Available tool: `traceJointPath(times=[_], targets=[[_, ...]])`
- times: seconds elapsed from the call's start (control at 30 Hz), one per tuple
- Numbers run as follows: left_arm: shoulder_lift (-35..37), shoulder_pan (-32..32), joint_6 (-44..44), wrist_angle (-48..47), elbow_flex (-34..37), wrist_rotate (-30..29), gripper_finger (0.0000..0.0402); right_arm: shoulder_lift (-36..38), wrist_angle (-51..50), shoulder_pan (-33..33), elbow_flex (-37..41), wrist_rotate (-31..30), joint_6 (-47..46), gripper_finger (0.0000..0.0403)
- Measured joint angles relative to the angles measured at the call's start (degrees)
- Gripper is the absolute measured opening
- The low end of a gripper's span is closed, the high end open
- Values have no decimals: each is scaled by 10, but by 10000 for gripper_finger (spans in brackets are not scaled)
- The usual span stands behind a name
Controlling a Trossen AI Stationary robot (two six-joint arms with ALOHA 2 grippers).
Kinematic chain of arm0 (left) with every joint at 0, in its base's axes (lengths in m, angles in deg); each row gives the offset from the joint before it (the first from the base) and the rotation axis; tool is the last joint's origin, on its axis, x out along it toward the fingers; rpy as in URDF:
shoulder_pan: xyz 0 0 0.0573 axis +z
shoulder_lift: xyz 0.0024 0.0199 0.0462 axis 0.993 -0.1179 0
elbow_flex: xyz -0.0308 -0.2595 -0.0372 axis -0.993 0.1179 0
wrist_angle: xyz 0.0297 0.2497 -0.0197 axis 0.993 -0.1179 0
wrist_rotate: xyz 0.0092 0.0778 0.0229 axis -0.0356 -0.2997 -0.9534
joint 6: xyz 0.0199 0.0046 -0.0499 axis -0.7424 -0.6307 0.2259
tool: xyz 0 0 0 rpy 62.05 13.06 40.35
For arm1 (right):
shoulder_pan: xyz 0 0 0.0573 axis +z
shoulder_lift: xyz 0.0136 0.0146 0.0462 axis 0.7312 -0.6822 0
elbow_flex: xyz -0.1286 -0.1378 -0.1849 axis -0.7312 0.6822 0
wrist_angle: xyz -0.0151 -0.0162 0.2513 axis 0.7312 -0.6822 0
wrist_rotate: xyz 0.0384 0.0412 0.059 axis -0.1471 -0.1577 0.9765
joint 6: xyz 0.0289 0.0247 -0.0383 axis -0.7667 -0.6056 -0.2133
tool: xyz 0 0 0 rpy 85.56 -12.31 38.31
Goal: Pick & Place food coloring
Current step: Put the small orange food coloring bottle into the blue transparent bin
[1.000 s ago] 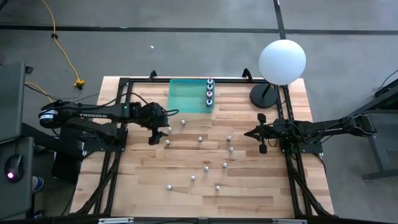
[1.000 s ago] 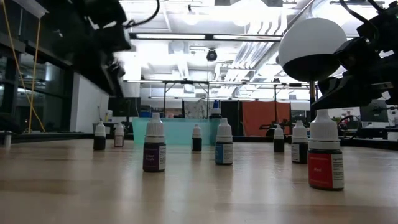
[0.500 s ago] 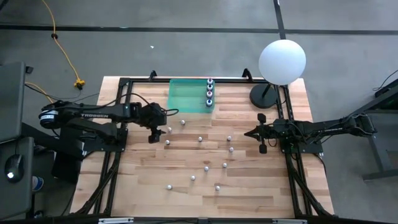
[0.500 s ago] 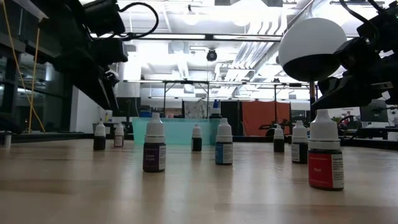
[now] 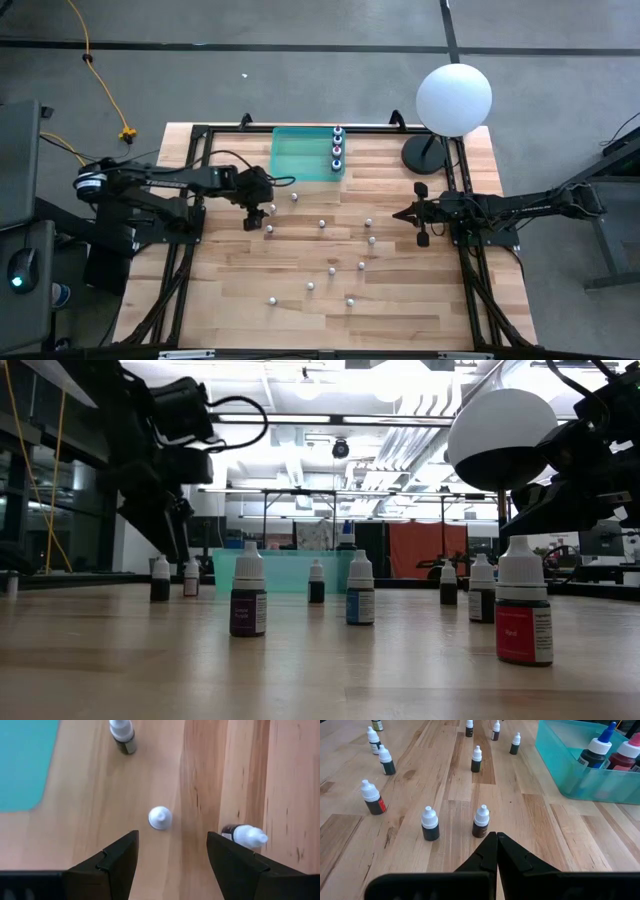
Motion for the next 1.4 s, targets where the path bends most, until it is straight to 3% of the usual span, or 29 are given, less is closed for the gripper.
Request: traceJointPath(times=[0.5, 1.13, 1.4], targets=[[-29, 0, -3, 60, 0, -36, 227, 0, 0, 0, 0, 0, 0, 0], [-47, 0, -2, 58, 0, -22, 226, 0, 0, 0, 0, 0, 0, 0], [-55, 0, -2, 56, 0, -22, 179, 0, 0, 0, 0, 0, 0, 0]])
